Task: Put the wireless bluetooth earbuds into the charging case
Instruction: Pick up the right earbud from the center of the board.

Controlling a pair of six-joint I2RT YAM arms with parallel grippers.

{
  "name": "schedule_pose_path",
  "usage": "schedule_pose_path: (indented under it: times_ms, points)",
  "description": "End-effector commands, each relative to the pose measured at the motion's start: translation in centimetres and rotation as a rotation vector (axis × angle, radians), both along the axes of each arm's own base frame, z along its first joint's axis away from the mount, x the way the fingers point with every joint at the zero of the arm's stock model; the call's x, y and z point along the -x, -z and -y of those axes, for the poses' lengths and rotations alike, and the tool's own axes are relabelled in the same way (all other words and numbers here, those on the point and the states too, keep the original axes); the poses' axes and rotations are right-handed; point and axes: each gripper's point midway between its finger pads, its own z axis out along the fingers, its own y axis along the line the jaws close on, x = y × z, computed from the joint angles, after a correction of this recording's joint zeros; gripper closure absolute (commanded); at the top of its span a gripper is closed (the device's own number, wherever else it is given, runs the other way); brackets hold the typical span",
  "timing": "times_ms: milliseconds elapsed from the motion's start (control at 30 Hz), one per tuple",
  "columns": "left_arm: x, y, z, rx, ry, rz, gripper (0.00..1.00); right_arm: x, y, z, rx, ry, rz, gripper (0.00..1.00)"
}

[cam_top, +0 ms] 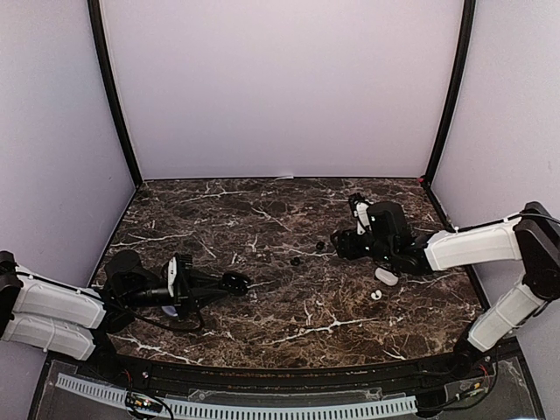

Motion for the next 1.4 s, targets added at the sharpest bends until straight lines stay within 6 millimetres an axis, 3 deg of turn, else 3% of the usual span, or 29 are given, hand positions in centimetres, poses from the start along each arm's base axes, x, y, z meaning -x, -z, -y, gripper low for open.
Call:
schedule_pose_path:
  times_ms: [0, 467, 1367]
  points:
    - [-0.1, -1.1, 0.2, 0.025, 0.006, 0.035, 0.94, -1.7, -1.3, -1.0, -0.062, 0.037, 0.018, 0.3]
    - [0.0, -0.8, 0.4, 0.023, 0.019, 0.023, 0.94, -1.6, 0.1, -0.5, -0.006, 0.029, -0.013, 0.29]
    - [-0.1, -0.3, 0.8, 0.01, 0.034, 0.002, 0.94, -4.1, 3.5, 1.3, 0.079, 0.053, -0.164, 0.29]
